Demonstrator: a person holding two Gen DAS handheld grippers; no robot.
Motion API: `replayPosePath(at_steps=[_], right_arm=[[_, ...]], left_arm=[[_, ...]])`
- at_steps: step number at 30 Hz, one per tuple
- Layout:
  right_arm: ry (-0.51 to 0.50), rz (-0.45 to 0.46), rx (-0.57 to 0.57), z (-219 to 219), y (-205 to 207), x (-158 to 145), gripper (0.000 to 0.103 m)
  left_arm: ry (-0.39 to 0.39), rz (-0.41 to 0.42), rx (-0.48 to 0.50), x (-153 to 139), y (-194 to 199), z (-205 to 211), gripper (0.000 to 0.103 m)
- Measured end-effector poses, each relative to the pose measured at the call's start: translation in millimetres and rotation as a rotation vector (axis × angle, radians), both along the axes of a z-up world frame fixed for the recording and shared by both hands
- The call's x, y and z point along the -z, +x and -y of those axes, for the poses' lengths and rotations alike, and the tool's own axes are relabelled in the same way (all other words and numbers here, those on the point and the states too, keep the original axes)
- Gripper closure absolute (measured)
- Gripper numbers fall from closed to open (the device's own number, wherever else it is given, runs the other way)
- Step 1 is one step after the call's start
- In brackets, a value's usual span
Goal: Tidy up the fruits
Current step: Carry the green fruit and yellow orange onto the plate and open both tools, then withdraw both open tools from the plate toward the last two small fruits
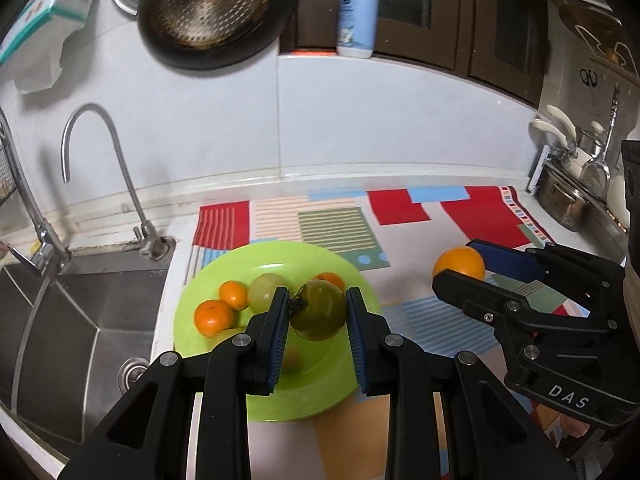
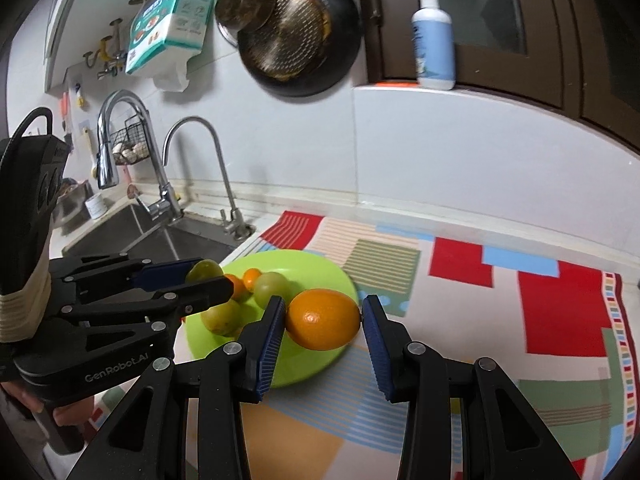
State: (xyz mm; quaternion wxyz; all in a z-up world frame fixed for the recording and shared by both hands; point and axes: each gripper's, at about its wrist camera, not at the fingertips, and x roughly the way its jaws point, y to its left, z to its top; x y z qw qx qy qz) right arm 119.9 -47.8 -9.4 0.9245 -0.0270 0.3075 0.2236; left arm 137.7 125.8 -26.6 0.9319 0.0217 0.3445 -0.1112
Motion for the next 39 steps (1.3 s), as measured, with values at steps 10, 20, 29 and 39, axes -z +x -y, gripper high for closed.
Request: replayPosePath(at_steps=[10,20,29,39], right_arm=[[-0.011,-0.081,0.009,-34.9,17.7,33.4,0.062],[-0.021,-0.149,0.041,-49.6,34.1,58.7,0.062],[-0.035,-0.18,0.05,-60.0,46.5,68.6,0.062],[-0.059,-0.129,0.118,-51.9,35.5,56.0,0.052]], left_arm=[[0.025,-0.052,0.037,29.6,23.1,-26.4,0.075],[0.048,-0.081,0.095,47.3,45.6,-36.6,0.074],[0.037,-0.094,0.11,53.9,52.6,-44.4,0.068],[0.075,-0.04,0.083,39.7,34.2,-45.6,0.046]])
